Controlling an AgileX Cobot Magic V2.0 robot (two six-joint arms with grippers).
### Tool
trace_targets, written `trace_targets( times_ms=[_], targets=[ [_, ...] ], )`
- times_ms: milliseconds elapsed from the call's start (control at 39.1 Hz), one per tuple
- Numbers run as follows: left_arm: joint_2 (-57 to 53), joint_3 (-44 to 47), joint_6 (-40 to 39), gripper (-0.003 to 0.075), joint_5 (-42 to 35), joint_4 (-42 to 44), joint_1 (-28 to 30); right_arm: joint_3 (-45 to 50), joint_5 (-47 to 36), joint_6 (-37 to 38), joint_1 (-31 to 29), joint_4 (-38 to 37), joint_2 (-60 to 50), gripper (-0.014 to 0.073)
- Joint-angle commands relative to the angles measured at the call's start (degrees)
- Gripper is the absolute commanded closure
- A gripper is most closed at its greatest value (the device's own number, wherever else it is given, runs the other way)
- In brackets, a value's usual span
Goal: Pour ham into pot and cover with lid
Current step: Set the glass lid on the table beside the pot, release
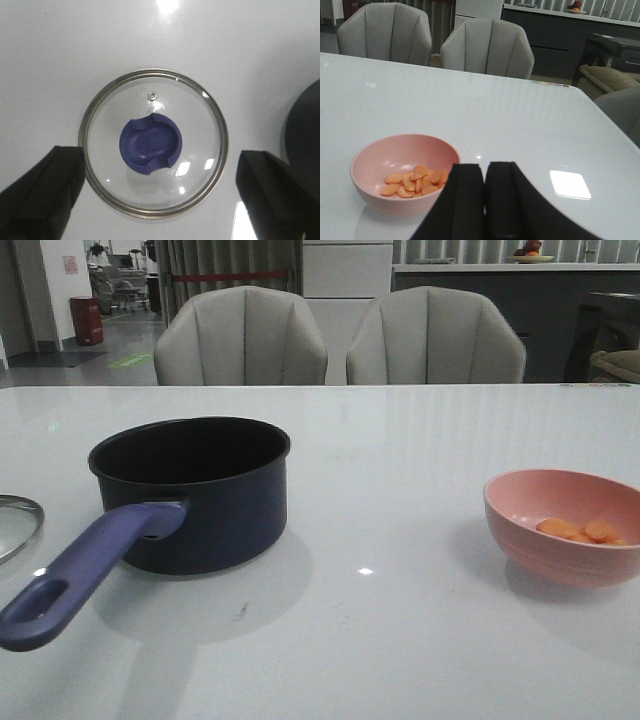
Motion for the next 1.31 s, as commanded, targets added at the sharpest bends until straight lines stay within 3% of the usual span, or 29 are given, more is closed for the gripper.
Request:
trace_targets(
  times_ms=[0, 333, 615, 845, 999, 1127, 1280],
  targets=[
    [-10.3, 2.6, 0.0, 0.0095, -2.7, -1.1, -0.2, -0.3, -4.4, 0.1, -0.4, -0.7, -1.1, 0.0451],
    [-39.6, 22.4, 0.0, 0.0095, -15.2, -1.5, -1.0, -0.3, -4.4, 0.1, 1.3, -0.7, -1.1, 0.0451],
    [-63.5, 40.0, -0.6, 0.0095, -23.5, 5.5, -9.8, -0.3, -4.4, 0.1, 1.5, -0.7, -1.1, 0.0451],
    [-79.8, 52.1, -0.7, 0.0095, -26.9, 5.4, -13.3, -0.3, -4.4, 0.1, 1.5, -0.7, -1.1, 0.0451],
    [-86.6, 56.9, -0.7, 0.0095, -34.1, 5.4, -15.2, -0.3, -4.4, 0.1, 1.5, -0.7, -1.1, 0.0451],
    [-87.4, 57.1, -0.7, 0.0095, -34.0, 5.4, -19.2, -0.3, -4.4, 0.1, 1.4, -0.7, -1.1, 0.0451],
    [-87.4, 57.1, -0.7, 0.0095, -34.0, 5.4, -19.7, -0.3, -4.4, 0.1, 1.4, -0.7, -1.1, 0.0451]
  ],
)
